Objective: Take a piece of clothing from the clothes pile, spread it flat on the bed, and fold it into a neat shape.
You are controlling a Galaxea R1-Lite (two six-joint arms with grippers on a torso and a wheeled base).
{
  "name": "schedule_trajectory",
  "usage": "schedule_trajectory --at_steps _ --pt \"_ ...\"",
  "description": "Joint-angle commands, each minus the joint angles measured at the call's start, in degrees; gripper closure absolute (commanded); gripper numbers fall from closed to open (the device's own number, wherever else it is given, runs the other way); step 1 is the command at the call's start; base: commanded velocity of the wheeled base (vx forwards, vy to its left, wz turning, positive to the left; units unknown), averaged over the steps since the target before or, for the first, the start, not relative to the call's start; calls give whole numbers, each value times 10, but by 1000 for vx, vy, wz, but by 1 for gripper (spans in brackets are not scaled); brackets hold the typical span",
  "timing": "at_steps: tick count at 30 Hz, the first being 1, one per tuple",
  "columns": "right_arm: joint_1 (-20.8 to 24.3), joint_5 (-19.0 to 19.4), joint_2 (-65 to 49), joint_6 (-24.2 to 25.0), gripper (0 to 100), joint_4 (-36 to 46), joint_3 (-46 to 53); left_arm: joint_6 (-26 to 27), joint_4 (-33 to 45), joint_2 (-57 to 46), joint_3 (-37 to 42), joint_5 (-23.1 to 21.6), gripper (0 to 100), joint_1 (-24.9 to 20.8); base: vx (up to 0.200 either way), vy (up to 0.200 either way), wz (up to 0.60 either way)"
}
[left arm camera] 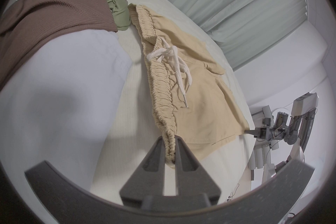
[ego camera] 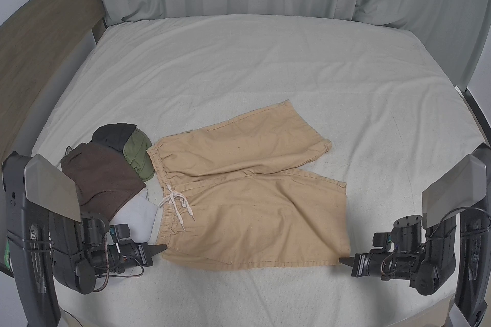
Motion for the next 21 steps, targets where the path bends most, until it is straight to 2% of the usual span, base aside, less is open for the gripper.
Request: schedule_trajectory --at_steps 1,9,16,21 --pt "0 3 -10 -1 100 0 12 8 0 -5 23 1 100 1 0 0 0" --pt "-1 17 -29 -1 100 0 35 55 0 -3 64 0 100 1 0 0 0" --pt "-1 21 -31 -2 100 1 57 62 1 0 87 1 100 0 0 0 0" --pt "-7 21 -26 -23 100 2 64 67 1 -1 98 1 100 0 0 0 0"
